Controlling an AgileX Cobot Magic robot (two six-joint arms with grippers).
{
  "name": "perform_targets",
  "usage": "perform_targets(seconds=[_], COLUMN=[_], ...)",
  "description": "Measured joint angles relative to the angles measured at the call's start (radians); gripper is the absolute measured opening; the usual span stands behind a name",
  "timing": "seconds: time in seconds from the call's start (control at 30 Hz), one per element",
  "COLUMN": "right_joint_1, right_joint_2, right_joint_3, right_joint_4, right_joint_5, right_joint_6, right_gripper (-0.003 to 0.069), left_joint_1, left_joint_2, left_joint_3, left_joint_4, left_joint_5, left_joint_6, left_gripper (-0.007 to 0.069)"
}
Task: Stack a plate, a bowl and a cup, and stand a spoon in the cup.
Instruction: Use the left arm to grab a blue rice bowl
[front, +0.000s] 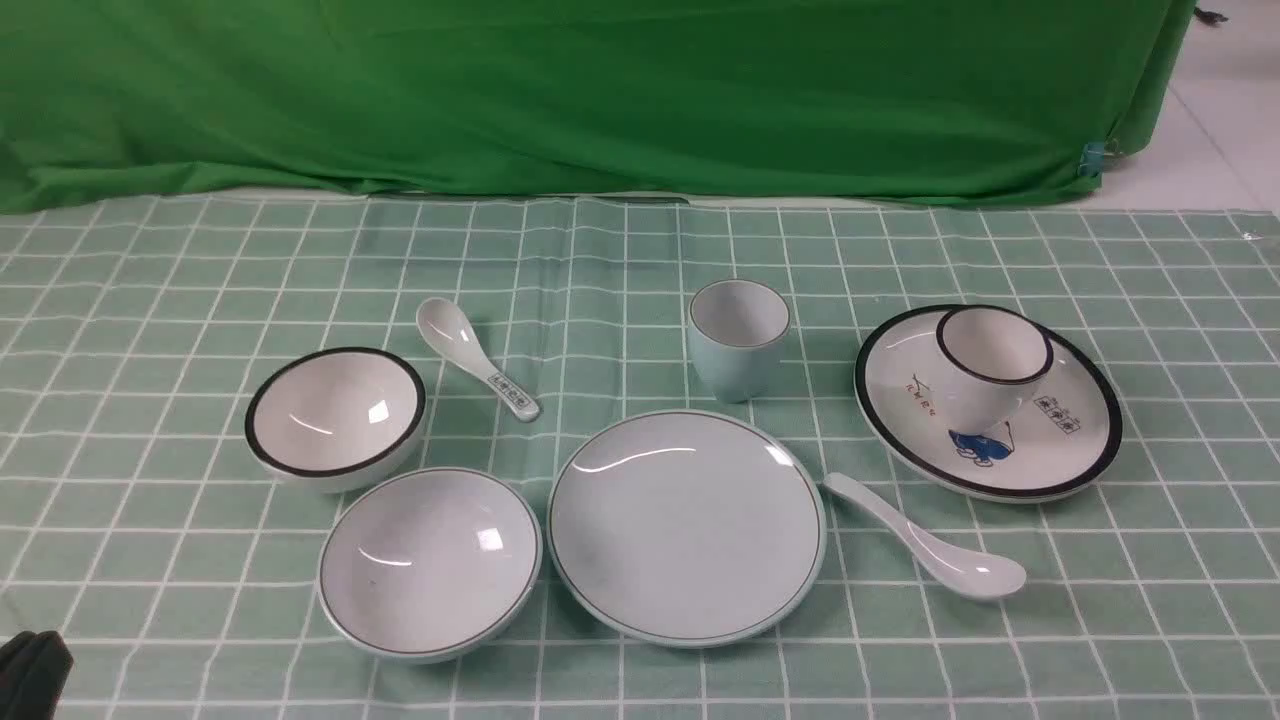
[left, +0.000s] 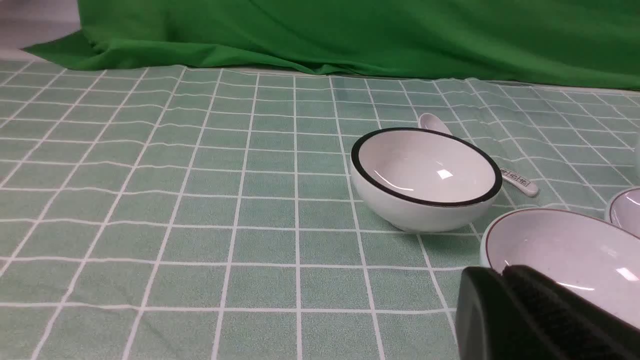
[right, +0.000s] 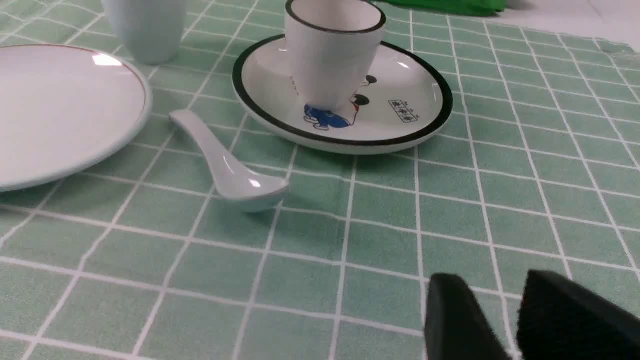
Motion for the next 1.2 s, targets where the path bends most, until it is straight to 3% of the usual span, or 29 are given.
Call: perform_targets(seconds=[0.8, 1.03, 1.2], right_joint_1=[0.000, 0.000, 0.000], right_joint_2=[0.000, 0.000, 0.000], right_joint_3=[0.000, 0.000, 0.000], right_joint_4=[0.000, 0.000, 0.000], right_joint_5=[0.000, 0.000, 0.000], right_joint_6=[0.000, 0.000, 0.000], right_gripper=[0.0241, 0.0241, 0.0241], left_joint_1=[0.000, 0.000, 0.000], left_joint_2=[0.000, 0.000, 0.000], left_joint_3=[0.000, 0.000, -0.011], left_joint_4=[-0.004, -0.398, -0.468], left_joint_5=[-0.026, -0.198, -0.239], left_joint_6=[-0.003, -0.224, -0.325], left_gripper=[0.0013, 0.0013, 0.0013])
